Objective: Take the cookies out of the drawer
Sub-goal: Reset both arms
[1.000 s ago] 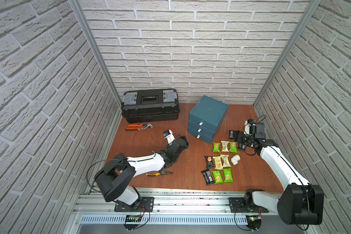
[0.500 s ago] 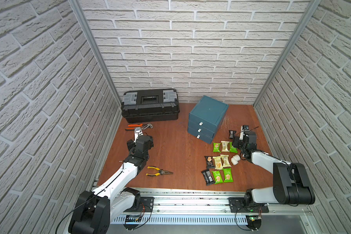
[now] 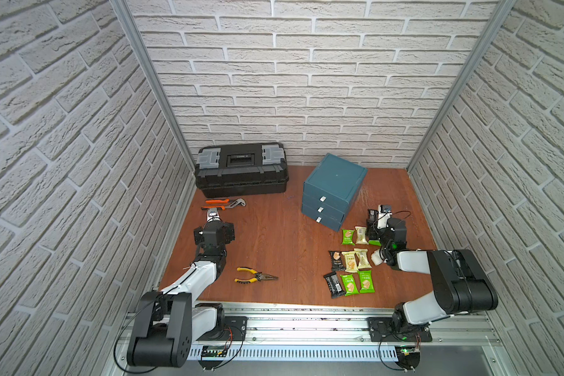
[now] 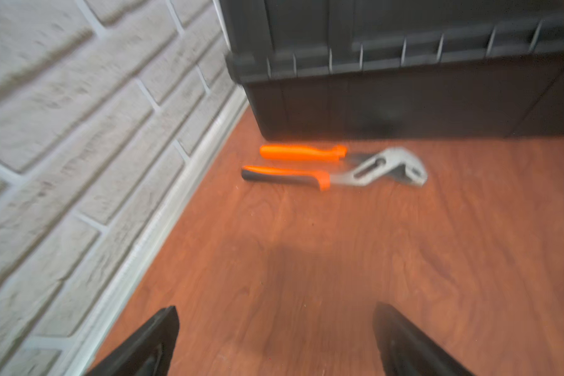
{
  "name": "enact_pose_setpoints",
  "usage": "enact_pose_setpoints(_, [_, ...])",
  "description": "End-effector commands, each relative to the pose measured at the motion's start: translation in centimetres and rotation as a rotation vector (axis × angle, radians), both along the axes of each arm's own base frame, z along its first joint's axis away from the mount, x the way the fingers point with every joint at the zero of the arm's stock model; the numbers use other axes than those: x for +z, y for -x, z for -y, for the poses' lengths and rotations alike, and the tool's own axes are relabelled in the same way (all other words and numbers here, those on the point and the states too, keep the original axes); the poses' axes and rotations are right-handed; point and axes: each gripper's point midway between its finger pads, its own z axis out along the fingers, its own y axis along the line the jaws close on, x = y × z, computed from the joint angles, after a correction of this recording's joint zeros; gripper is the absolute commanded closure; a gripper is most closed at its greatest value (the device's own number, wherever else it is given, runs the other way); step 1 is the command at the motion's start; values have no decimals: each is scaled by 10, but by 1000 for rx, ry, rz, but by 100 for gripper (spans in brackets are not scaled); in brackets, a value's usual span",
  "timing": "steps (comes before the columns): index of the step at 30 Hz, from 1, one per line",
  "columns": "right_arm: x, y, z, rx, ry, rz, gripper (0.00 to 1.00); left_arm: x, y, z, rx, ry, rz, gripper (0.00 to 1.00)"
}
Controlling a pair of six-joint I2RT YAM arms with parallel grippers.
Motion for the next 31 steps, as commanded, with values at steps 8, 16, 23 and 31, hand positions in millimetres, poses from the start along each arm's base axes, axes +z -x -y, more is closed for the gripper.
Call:
enact_pose_setpoints(8, [28,-12,3,-39,57,114,0,15,-48,29,-247,-51,135,2])
enact_pose_setpoints(16, [30,-10,4,-45,57,122,0,-1,-55,7,-181,30,150,2])
enact_pose_setpoints(23, [29,-11,4,-42,55,116,0,-4,-54,2,-158,47,124,2])
enact_pose_setpoints(31, [30,-11,4,-35,49,116,0,-4,-55,2,-156,46,124,2])
